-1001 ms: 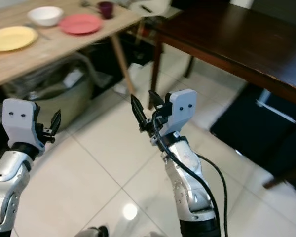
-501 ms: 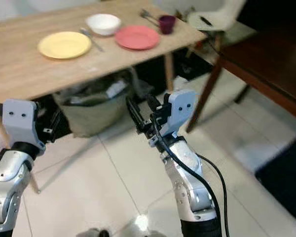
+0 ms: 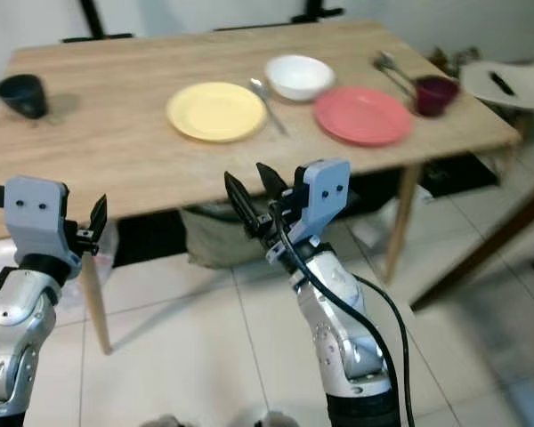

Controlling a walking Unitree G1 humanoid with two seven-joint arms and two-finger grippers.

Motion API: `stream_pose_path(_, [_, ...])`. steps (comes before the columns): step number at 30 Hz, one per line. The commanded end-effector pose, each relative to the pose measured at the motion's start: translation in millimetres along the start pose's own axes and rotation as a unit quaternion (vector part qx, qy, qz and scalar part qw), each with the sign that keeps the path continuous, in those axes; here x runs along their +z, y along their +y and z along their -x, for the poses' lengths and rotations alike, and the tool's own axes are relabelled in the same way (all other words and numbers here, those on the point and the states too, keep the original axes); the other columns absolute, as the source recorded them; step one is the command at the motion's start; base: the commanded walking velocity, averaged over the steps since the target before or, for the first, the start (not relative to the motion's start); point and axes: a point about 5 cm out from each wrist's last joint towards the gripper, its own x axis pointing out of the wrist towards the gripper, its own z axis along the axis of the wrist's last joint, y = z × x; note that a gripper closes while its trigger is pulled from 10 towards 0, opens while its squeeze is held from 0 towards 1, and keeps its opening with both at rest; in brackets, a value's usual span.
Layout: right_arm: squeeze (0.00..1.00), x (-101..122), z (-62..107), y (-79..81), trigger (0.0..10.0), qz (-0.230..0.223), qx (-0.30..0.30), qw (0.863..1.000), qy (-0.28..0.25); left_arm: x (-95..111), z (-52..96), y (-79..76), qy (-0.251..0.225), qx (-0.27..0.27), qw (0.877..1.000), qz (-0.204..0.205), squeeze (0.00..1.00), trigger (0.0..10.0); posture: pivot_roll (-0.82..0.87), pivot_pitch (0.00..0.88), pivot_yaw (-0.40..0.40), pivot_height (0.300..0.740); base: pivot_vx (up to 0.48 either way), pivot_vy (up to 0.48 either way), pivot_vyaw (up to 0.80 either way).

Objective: Setting the table

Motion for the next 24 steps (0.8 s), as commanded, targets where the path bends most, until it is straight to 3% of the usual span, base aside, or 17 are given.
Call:
stream_pose_path(1, [0.00,-0.7,-0.9,3.1,10.0,-0.007,0.009,1.000,0.002,-1.8,0.7,1.2,0.003,0.005,1.000,-0.002,0.02,10.0,-0.01,0.041,0.052,0.740,0.480,0.000,0.76])
stream_pose_path(12, [0.00,-1.1,-1.3,1.0,10.0,-0.008,0.002,1.000,0.002,-2.1,0.6,0.8,0.002,0.005,1.000,-0.003,0.02,10.0,-0.01,0.035,0.053,0.740,0.479,0.000,0.76])
stream_pose_path(18, [0.00,1.6,-0.9,-7.8,10.0,-0.022,-0.015,1.000,-0.002,-2.0,-0.3,0.3,0.002,0.004,1.000,-0.003,0.00,10.0,-0.01,0.032,0.056,0.740,0.357,0.000,0.00])
stream_pose_path(24, [0.00,3.0,0.3,-6.1,10.0,-0.030,0.007,1.000,-0.002,0.2,0.3,-3.4,-0.005,0.000,1.000,-0.008,0.00,10.0,-0.01,0.032,0.056,0.740,0.000,0.000,0.00])
